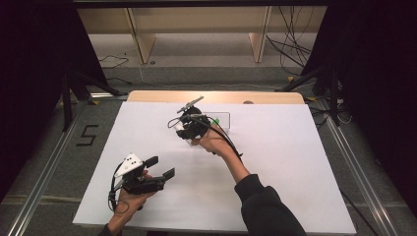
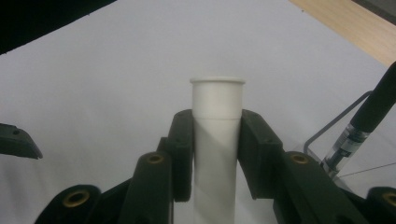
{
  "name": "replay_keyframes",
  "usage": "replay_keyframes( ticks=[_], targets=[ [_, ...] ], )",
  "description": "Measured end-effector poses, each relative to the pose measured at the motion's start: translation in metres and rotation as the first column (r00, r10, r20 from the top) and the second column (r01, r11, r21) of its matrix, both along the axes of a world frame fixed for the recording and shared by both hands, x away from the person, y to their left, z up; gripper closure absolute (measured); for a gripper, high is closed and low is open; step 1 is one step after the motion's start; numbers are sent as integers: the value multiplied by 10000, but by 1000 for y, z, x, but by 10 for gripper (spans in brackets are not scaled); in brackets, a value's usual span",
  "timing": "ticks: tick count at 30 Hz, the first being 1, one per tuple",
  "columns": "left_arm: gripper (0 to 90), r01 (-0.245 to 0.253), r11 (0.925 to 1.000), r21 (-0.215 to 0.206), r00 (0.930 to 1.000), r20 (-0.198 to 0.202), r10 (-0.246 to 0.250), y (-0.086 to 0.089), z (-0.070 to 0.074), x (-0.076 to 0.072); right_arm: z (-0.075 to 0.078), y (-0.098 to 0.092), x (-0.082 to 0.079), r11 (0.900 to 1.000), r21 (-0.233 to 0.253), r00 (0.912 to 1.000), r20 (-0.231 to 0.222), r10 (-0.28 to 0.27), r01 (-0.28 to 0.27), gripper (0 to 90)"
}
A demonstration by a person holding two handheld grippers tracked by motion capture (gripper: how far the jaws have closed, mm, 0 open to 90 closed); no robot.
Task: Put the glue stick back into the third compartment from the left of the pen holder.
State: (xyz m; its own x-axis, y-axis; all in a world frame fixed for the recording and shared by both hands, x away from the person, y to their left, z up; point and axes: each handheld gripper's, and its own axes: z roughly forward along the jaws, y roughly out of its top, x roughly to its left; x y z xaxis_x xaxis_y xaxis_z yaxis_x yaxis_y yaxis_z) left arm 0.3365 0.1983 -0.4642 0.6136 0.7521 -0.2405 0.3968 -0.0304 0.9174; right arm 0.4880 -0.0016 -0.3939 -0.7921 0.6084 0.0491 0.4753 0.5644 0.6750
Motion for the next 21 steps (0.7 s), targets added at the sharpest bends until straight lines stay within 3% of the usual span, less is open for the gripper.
replay_keyframes(
  ticks=[21],
  targets=[
    [157,39,10000,26,10000,-61,-39,-1,-1,0,22,-25,4,9960,706,9976,372,-579,552,681]
  ],
)
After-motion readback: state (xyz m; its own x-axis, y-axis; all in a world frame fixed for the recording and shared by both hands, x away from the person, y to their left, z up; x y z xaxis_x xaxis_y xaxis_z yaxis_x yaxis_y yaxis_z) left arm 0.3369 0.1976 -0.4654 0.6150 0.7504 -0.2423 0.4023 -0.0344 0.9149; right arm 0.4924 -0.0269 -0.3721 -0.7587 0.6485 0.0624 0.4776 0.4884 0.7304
